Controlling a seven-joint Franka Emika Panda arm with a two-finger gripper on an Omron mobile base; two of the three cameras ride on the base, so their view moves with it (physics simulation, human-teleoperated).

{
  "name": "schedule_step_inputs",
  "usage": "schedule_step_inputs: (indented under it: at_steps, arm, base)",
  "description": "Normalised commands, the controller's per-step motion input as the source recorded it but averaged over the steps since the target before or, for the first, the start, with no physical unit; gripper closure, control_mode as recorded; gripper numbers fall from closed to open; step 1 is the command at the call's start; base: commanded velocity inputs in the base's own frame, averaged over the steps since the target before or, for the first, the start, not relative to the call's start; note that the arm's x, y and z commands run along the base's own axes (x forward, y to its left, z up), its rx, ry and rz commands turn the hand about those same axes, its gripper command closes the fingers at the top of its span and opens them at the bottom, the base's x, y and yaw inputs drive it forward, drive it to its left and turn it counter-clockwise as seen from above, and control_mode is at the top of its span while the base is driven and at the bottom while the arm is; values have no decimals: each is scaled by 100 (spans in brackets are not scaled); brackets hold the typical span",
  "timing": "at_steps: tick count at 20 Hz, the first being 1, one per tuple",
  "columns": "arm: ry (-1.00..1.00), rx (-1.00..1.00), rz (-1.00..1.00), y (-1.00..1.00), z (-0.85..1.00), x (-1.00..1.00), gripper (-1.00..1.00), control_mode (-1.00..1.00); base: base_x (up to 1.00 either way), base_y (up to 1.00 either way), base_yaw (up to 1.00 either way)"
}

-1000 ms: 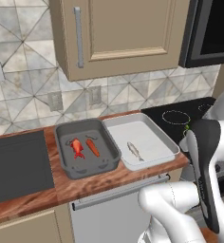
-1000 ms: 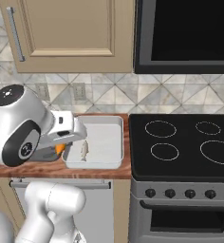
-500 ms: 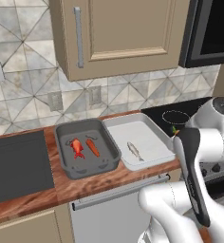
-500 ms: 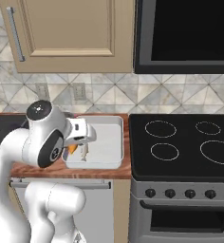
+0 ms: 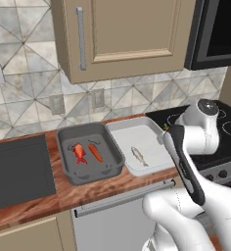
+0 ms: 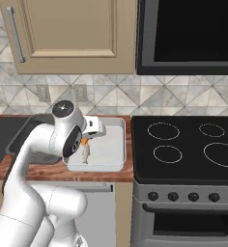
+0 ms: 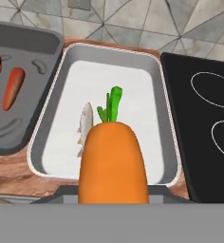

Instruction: Place one carrot and one fish in each tupperware on the nearby counter, to pack two identical lunches.

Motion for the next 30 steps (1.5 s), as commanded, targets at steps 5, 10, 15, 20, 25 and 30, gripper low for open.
schedule_step_inputs:
  at_steps: [5, 10, 15, 20, 25, 30]
  arm:
    - [0, 0, 0, 0, -52, 64, 100, -100]
    - [0, 0, 0, 0, -50, 47, 100, -100]
    - [1, 0, 0, 0, -40, 38, 100, -100]
    - [1, 0, 0, 0, -32, 36, 100, -100]
    - [5, 0, 0, 0, -25, 40, 100, -100]
    - [4, 0, 0, 0, -29, 41, 100, -100]
  base:
    - [0, 0, 0]
    - [0, 0, 0]
    - [0, 0, 0]
    - [0, 0, 0]
    - [0, 0, 0]
    - [0, 0, 0]
